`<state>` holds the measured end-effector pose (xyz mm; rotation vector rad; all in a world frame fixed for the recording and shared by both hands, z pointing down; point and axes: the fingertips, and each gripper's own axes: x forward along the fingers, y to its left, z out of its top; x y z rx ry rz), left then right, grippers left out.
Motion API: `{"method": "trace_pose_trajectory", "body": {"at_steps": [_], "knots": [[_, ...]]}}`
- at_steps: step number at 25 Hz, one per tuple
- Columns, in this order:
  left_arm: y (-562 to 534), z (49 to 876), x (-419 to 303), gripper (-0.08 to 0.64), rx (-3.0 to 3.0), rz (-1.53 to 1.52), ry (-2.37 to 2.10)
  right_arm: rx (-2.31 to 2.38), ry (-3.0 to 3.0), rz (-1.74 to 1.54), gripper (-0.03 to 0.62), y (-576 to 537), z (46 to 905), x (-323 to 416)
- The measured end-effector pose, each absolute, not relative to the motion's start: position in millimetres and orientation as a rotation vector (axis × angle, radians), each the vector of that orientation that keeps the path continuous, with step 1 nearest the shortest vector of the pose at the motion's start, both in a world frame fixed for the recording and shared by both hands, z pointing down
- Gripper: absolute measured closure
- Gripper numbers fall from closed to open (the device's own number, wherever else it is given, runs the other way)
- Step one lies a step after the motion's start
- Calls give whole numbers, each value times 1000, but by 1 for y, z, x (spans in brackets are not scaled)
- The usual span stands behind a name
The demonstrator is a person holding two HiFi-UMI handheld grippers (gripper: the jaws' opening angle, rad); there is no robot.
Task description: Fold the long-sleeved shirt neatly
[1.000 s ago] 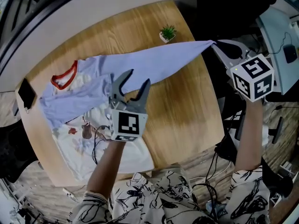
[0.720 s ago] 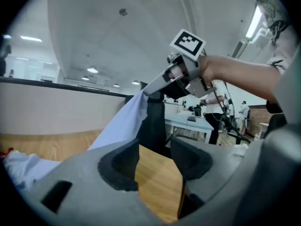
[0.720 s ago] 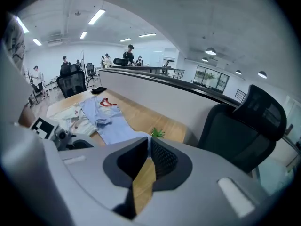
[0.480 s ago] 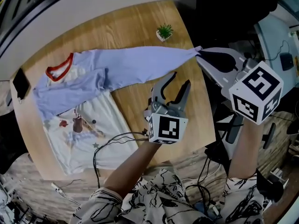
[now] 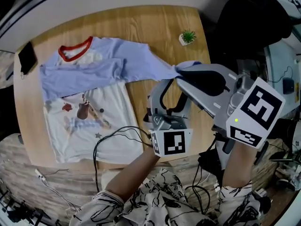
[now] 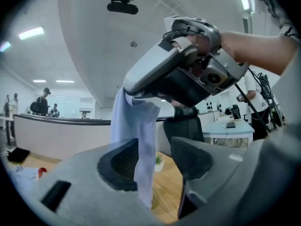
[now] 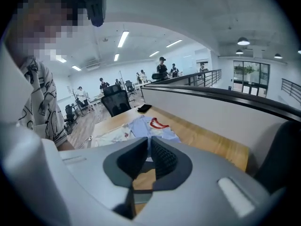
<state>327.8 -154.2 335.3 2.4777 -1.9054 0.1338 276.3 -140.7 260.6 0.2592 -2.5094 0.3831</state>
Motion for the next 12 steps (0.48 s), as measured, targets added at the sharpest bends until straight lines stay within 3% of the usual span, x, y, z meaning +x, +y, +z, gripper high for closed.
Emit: {"method": "trace_pose_trajectory", "body": {"at_steps": [5,8,12], "knots": [[-144,330,277,342,2355,107,-2068,129,-2515,409,558,-112,262,226],[-136,326,250,550,2311,47,-2122,86,-2515,401,558,-104,263,204],[-121,323,225,555,2412,37,-2040,108,-2515,365,558,-114,264,181]]}}
